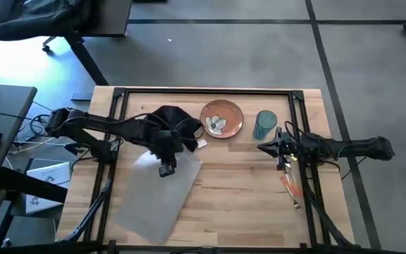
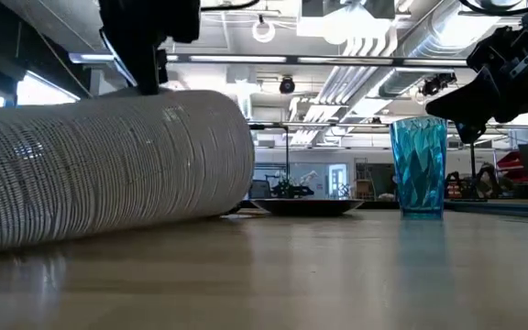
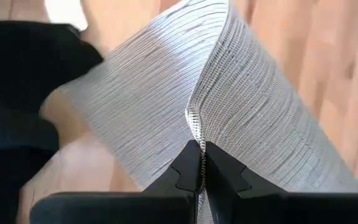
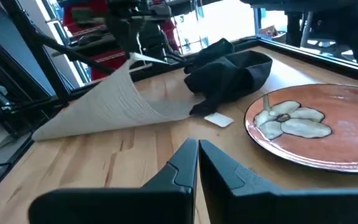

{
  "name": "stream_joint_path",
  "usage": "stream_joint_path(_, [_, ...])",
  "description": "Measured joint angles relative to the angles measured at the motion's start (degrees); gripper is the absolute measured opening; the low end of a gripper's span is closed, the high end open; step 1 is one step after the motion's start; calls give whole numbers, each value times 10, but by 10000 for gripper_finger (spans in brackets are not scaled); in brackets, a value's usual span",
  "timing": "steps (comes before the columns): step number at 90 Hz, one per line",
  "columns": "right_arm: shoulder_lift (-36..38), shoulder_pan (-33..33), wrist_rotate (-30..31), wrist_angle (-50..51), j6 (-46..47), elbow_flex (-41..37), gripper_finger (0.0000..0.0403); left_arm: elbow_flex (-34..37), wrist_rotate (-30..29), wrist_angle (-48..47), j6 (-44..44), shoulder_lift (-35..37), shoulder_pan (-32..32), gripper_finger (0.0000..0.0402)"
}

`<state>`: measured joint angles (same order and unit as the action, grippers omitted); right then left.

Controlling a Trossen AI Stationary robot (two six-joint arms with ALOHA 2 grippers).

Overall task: Set table place
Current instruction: Prepare the gray tablemat

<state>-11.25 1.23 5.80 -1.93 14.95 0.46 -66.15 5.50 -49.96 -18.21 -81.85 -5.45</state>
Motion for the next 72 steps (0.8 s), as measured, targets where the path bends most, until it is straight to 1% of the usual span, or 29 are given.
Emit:
stream_joint_path(18, [1,0,0,-31,7,0,0,-27,-11,2,8,0,-16,0])
stream_joint_path(23, [0,0,0,-31,51,0,0,-33,-14,7,12,0,-18,0])
stream_joint_path(33, [0,0,-3,-30,196,0,0,-35,-20,43,30,0,-22,0])
stream_joint_path(38, [0,-1,15,-38,217,0,0,-35,-20,68,41,0,-25,0])
stream_joint_path(43, [0,-2,26,-60,202,0,0,-35,-20,91,49,0,-26,0])
stream_joint_path(55, [-11,3,-13,-157,130,0,1,-35,-20,137,53,0,-26,0])
stream_joint_path(60, [-25,10,-15,-170,101,8,4,-35,-18,149,53,0,-28,0])
stream_joint_path(66, [-56,20,-16,-173,52,26,17,-35,-17,163,57,0,-30,0])
stream_joint_path(72, [-96,29,-18,-175,8,43,41,-35,-17,178,63,0,-34,0])
